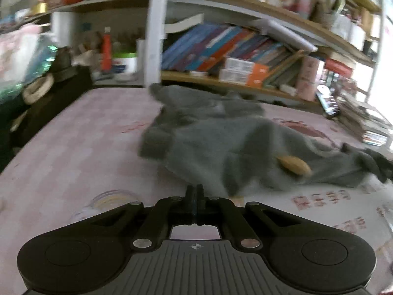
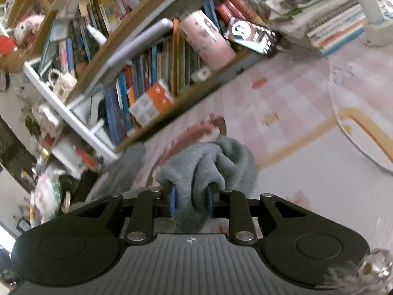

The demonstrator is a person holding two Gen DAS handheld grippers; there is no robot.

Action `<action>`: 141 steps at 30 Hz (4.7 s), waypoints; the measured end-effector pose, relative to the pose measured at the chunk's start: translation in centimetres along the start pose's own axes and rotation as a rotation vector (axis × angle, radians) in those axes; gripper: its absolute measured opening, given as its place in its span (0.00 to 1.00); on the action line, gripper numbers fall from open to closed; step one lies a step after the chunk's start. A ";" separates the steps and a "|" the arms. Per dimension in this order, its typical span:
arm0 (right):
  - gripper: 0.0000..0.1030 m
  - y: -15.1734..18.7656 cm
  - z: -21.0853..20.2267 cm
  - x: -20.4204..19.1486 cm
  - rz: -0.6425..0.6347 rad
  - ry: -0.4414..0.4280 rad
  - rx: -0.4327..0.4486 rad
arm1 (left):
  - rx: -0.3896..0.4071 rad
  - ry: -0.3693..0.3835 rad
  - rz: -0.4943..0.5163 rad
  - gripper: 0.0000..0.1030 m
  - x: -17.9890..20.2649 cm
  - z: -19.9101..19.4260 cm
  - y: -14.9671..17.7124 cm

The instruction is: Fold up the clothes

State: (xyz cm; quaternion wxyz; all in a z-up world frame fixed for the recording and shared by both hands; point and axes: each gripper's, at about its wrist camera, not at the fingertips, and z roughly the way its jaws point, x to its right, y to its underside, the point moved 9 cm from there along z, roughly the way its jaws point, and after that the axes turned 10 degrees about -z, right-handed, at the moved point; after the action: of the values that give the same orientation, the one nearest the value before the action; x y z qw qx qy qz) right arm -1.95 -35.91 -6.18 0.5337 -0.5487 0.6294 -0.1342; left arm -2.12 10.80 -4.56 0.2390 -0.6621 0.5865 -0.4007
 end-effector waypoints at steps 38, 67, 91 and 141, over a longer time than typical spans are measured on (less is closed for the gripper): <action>0.59 -0.3 5.3 -6.8 -0.798 0.397 -0.138 | 0.112 0.023 -0.060 0.70 -1.5 -1.7 0.3; 0.33 1.4 -6.7 3.9 -0.167 0.469 0.010 | 0.031 -0.060 -0.197 0.55 -5.2 0.4 -0.3; 0.21 5.5 -4.0 -3.1 -0.099 0.158 -0.112 | 0.100 -0.275 -0.218 0.27 -13.8 -3.3 -2.0; 0.40 4.4 -4.8 -5.4 -0.441 0.328 -0.098 | 0.194 -0.084 -0.459 0.17 -13.4 -4.6 -1.0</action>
State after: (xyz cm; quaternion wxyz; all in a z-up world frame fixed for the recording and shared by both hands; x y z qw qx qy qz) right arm -9.18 -31.80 -4.75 0.3554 -0.6683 0.5787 -0.3036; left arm -5.10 24.65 -4.49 0.2283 -0.7680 0.3693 -0.4708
